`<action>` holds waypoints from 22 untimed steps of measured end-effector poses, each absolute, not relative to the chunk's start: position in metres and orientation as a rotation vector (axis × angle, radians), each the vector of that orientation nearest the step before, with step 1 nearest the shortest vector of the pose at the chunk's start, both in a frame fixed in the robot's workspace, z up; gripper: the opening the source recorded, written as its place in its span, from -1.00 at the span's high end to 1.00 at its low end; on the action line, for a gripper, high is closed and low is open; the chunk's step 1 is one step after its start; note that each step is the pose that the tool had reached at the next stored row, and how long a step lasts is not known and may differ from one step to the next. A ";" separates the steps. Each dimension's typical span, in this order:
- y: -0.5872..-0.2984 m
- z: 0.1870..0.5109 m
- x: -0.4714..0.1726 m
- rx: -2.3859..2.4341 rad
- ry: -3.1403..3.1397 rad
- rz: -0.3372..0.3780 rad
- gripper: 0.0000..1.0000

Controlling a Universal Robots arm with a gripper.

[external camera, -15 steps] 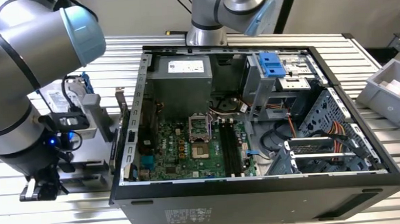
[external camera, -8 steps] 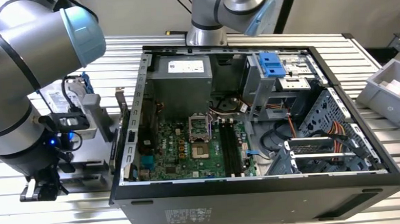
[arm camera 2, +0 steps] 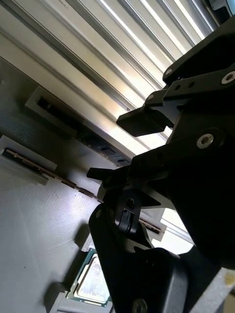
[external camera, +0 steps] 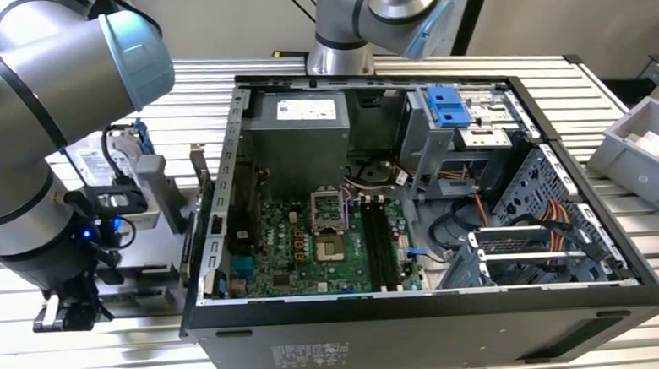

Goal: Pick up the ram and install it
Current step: 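Pick up the ram and move it above insertion slot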

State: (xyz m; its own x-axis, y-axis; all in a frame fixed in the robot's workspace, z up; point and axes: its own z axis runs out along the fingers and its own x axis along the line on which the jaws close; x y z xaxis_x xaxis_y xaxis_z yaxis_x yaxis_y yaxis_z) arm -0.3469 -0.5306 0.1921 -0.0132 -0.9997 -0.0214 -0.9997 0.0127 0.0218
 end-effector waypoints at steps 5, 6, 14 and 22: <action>-0.531 0.192 -0.347 2.225 -2.252 -0.089 -1.00; -0.531 0.192 -0.347 2.225 -2.253 -0.089 -1.00; -0.531 0.192 -0.347 2.225 -2.253 -0.090 -1.00; -0.531 0.192 -0.347 2.225 -2.253 -0.090 -1.00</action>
State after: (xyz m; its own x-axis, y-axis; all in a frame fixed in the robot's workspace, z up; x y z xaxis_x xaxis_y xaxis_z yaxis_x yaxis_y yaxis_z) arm -0.3469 -0.5306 0.1921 -0.0131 -0.9982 -0.0587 -0.9997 0.0119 0.0222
